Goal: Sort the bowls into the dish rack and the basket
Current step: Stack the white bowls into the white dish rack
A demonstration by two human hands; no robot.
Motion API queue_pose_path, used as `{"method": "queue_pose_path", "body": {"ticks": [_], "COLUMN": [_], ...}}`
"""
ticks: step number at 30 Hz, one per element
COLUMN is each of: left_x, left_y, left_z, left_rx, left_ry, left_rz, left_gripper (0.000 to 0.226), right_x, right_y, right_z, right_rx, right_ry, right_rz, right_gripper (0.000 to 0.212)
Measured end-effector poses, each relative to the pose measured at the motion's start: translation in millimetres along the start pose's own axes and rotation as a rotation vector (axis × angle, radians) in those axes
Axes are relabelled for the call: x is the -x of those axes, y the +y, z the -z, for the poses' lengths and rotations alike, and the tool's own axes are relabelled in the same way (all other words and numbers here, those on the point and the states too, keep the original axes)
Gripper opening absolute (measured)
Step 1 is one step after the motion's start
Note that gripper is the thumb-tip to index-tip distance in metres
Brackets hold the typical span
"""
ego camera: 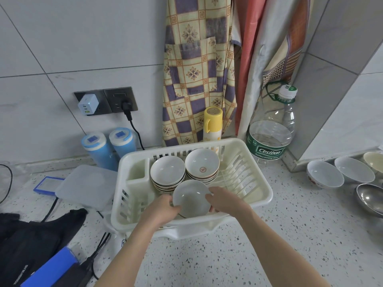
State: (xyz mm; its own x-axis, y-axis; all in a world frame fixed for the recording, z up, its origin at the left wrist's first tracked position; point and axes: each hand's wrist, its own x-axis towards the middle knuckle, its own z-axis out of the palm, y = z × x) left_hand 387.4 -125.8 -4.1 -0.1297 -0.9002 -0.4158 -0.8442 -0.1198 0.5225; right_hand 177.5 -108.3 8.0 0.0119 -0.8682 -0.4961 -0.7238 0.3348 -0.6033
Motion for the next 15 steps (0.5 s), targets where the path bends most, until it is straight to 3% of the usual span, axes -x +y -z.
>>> {"method": "queue_pose_path", "body": {"ticks": [3, 9, 12, 15], "left_x": [-0.3, -1.8, 0.1, 3.5], "left_y": [0.0, 2.0, 2.8, 1.7], "left_z": [0.2, 1.5, 0.6, -1.6], "left_rx": [0.013, 0.115, 0.073, 0.026], "left_ry": [-0.016, -0.008, 0.031, 0.136], "left_rz": [0.013, 0.033, 0.025, 0.025], "left_gripper": [0.022, 0.007, 0.012, 0.016], "right_x": [0.7, -3.1, -4.6, -3.0], "right_y": [-0.8, 0.0, 2.0, -0.9], "right_z": [3.3, 4.8, 0.5, -5.6], "right_rx": [-0.003, -0.118, -0.084, 0.061], "right_ry": [-0.038, -0.107, -0.072, 0.08], "right_rz": [-0.02, -0.038, -0.063, -0.059], "right_gripper": [0.018, 0.031, 0.029, 0.03]}}
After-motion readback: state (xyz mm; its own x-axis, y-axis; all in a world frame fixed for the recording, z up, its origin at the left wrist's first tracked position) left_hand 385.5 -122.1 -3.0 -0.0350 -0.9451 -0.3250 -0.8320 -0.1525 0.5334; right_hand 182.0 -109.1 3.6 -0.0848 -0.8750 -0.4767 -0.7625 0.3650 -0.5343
